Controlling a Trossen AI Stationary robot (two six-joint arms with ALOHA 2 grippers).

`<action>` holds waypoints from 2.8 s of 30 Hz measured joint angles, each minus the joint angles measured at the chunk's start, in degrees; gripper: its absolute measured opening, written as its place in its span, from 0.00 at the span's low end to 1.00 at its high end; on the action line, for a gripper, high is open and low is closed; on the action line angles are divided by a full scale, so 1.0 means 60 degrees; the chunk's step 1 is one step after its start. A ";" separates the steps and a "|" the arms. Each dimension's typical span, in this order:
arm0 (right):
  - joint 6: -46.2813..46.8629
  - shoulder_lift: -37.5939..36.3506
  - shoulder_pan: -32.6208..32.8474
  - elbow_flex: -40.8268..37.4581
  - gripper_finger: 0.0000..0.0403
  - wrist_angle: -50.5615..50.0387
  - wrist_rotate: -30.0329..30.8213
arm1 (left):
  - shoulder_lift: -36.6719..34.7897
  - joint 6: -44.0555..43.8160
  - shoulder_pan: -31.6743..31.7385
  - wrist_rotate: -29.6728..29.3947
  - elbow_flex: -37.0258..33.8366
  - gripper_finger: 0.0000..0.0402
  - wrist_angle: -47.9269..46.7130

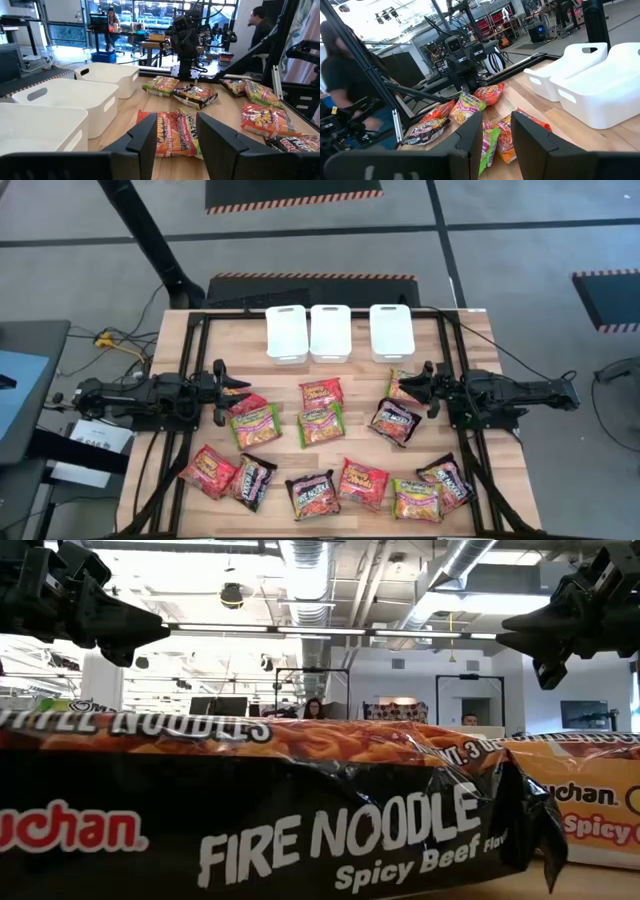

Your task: Sort Maruchan noodles

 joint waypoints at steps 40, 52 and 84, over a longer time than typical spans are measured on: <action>0.0000 -0.0003 0.0001 0.0001 0.31 -0.0002 0.0003 | 0.0003 -0.0001 0.0000 0.0001 0.0001 0.31 0.0002; 0.0000 -0.0001 -0.0001 -0.0002 0.31 0.0002 0.0002 | 0.0000 0.0000 0.0001 -0.0002 -0.0002 0.31 -0.0001; 0.0663 -0.0003 0.0012 0.0053 0.31 0.0702 0.0006 | 0.0000 -0.3909 0.0001 -0.0318 -0.0002 0.31 0.0034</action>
